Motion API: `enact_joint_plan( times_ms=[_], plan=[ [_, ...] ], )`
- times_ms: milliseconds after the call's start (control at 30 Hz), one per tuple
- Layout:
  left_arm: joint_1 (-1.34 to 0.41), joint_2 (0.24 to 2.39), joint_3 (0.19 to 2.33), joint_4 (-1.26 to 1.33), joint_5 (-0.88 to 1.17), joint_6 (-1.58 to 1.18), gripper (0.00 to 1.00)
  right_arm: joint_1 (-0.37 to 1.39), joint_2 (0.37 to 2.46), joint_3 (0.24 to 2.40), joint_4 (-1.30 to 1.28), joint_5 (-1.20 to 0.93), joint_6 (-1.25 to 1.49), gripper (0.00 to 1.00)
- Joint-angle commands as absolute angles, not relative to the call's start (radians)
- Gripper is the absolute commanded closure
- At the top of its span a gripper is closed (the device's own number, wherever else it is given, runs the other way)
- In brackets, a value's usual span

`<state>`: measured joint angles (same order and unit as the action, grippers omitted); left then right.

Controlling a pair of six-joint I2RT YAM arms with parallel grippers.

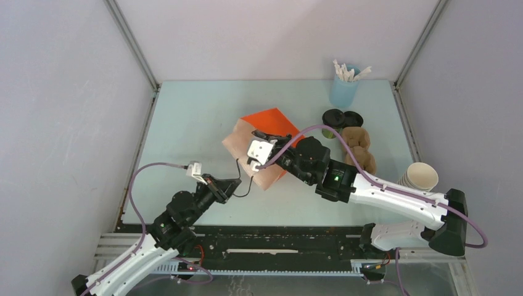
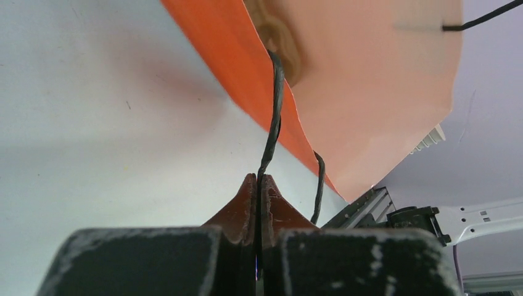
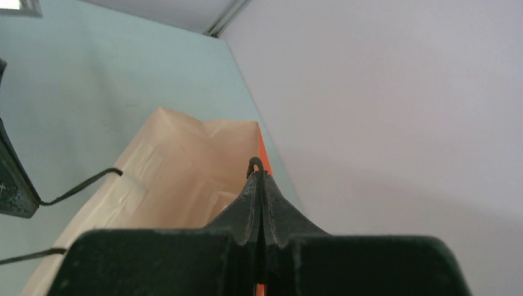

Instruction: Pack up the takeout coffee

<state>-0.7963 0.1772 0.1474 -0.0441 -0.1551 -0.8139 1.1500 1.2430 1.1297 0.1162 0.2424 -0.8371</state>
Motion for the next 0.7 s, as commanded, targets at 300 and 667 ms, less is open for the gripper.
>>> enact_joint_plan(
  times_ms=[300, 667],
  plan=[
    [-0.808, 0.262, 0.455, -0.226, -0.196, -0.810, 1.00, 1.072, 1.134, 1.138, 0.173, 0.240, -0.681, 1.00],
    [-0.806, 0.483, 0.703, -0.309, -0.162, -0.817, 1.00, 1.208, 1.123, 1.431, -0.054, 0.439, -0.877, 1.00]
  ],
)
